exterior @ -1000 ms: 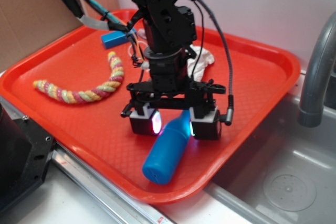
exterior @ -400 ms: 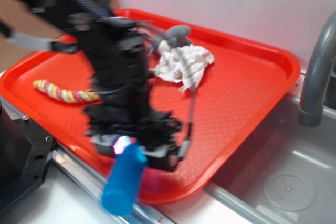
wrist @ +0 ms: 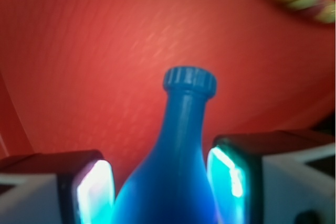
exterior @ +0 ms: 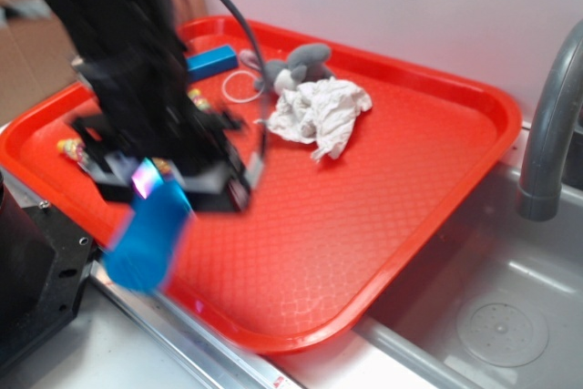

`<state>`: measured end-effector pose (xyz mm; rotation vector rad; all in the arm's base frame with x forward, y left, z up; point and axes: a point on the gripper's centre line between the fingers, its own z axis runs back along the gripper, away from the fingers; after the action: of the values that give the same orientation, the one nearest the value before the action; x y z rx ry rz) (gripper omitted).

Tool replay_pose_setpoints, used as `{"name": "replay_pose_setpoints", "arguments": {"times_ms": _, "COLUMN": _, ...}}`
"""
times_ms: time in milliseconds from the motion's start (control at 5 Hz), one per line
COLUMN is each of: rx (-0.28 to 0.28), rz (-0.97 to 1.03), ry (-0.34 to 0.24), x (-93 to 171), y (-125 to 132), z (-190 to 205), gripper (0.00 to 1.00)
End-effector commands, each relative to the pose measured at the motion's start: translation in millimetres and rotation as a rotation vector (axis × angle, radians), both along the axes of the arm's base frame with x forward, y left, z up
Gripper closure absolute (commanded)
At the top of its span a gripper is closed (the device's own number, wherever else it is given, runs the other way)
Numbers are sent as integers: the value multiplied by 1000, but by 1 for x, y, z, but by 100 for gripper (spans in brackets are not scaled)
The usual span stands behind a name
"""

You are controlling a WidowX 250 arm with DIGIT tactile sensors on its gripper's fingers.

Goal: Grab the blue bottle.

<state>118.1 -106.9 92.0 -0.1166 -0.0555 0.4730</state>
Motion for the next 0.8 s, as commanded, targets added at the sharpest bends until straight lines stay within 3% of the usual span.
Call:
{"name": "replay_pose_setpoints", "arguments": {"times_ms": 0, "rx": 29, "rz": 2, "ry": -19, "x": 33, "y": 63, "z": 72, "gripper": 100}}
{"name": "replay_pose_setpoints", "arguments": {"times_ms": 200, "rx": 15, "rz": -36, "ry": -31, "x": 54, "y": 93, "z": 96, "gripper": 100}}
{"name": "replay_pose_setpoints", "arguments": {"times_ms": 400, "rx": 38, "rz": -91, "ry": -22, "x": 79, "y": 95, "z": 108, "gripper": 100}}
{"name": "replay_pose_setpoints", "arguments": {"times_ms": 600, "rx": 116, "rz": -132, "ry": -3, "x": 94, "y": 89, "z": 109, "gripper": 100}}
